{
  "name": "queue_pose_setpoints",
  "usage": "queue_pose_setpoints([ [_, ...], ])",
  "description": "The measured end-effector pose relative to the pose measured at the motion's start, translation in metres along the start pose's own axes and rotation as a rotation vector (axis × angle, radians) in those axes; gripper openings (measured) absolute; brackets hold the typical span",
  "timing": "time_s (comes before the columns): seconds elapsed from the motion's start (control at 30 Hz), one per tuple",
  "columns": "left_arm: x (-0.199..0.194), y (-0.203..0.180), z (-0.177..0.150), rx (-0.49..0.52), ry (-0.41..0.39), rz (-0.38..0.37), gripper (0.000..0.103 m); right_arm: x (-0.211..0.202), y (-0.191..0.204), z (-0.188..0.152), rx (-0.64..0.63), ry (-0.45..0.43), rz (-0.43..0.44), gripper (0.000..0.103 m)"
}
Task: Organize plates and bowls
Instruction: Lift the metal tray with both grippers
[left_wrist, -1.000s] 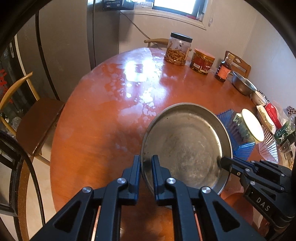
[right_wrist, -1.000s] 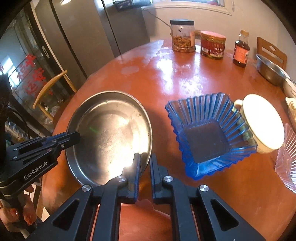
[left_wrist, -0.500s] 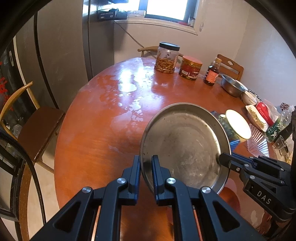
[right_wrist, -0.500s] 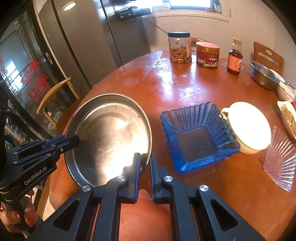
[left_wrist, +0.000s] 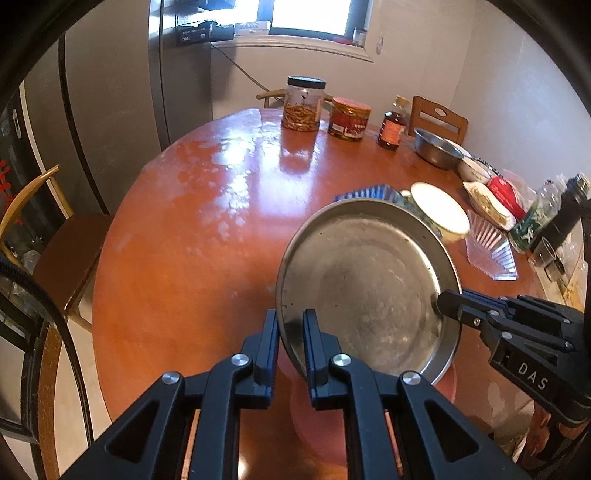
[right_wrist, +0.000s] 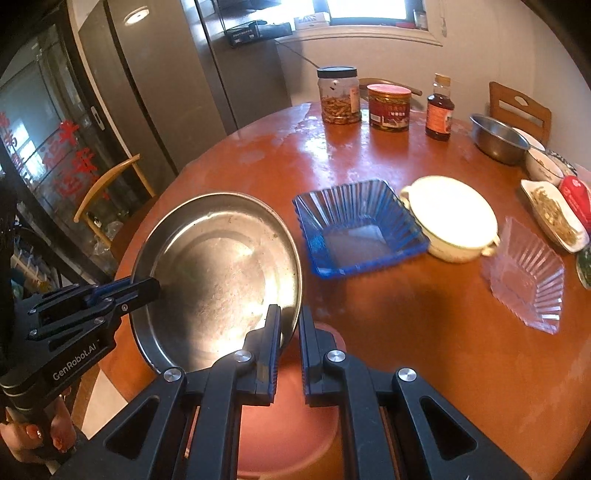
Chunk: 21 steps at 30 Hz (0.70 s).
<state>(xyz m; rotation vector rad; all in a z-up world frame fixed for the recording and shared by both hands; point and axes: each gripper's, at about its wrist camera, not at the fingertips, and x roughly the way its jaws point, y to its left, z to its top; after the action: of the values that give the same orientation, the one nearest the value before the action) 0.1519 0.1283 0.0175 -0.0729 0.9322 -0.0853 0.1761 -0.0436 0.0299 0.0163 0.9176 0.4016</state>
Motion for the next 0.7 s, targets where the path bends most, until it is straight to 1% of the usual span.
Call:
queue_pose_setpoints([
  [0.2, 0.001, -0.011, -0.023, -0.001, 0.023, -0.007, 0.012, -0.006, -0.006, -0.024, 0.002, 0.029, 0.0, 0.009],
  [0.33, 0.003, -0.016, -0.034, -0.004, 0.038, -0.014, 0.012, -0.006, -0.009, -0.034, -0.001, 0.044, 0.002, 0.009],
  [0.7, 0.006, -0.02, -0.046, -0.013, 0.061, -0.003, 0.012, -0.003, -0.016, -0.048, -0.017, 0.083, 0.017, 0.01],
])
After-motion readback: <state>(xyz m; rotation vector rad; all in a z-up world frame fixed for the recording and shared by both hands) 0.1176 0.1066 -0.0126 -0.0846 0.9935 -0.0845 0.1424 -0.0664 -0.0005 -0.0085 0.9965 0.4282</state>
